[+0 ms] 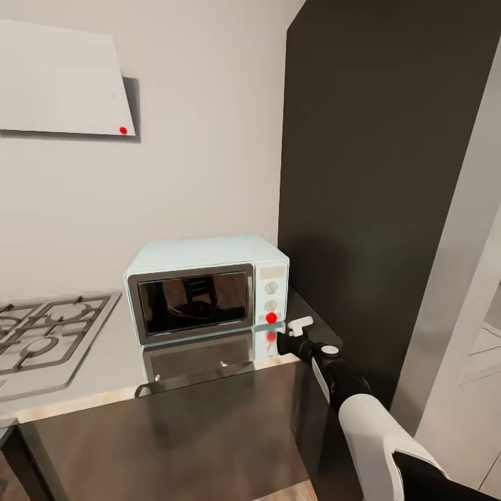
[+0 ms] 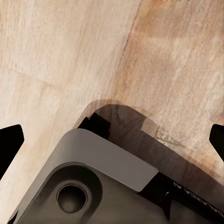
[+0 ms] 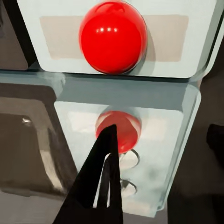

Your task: In the kitchen, take the popcorn bag from the countertop, put it into the microwave, and heat it until the popcorn is cooked so the cooked popcorn ends up inside the bag.

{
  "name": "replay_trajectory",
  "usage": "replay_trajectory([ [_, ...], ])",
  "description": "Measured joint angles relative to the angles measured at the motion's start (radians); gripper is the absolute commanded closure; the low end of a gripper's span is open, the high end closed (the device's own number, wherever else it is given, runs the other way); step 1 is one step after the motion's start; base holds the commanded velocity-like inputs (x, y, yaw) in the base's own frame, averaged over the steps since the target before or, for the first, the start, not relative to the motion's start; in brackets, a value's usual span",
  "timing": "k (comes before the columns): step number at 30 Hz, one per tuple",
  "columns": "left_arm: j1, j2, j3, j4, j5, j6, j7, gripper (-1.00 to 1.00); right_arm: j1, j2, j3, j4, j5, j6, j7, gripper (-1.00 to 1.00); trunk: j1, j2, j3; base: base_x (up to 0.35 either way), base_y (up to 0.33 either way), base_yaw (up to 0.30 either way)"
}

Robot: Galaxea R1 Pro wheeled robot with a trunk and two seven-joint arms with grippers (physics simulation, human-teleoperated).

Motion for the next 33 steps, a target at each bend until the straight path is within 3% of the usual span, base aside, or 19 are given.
replay_trajectory([
  [8,0.000,0.001,0.000,-0.001,0.000,0.001,0.000,-1.00,0.000,-0.001,-0.002,0.010,0.006,-0.010,0.002,1.00,0.000,0.000,0.000,0.282,0.000,0.000],
  [10,0.000,0.001,0.000,0.000,0.000,0.000,0.000,-1.00,0.000,-0.015,0.001,0.031,-0.012,-0.025,0.008,1.00,-0.005,0.000,0.000,0.060,0.000,0.000],
  [21,0.000,0.001,0.000,0.000,0.001,0.000,0.000,-1.00,0.009,-0.018,0.001,0.058,-0.017,-0.027,0.014,1.00,-0.023,0.000,0.000,0.075,0.000,0.000],
  [24,0.001,0.001,0.000,0.001,0.000,-0.001,0.000,-1.00,0.005,-0.019,0.001,0.060,-0.020,-0.027,0.011,1.00,-0.022,0.000,0.000,-0.123,0.000,0.000],
  [27,0.000,0.000,0.000,0.001,-0.001,-0.001,0.000,-1.00,-0.001,-0.006,-0.002,0.023,-0.003,-0.029,0.006,1.00,0.000,0.000,0.000,-0.295,0.000,0.000],
  [33,0.000,-0.001,-0.001,0.000,-0.001,-0.001,0.000,-1.00,-0.001,0.000,-0.001,-0.002,-0.013,0.032,0.035,1.00,0.001,0.000,0.000,-0.316,0.000,0.000],
])
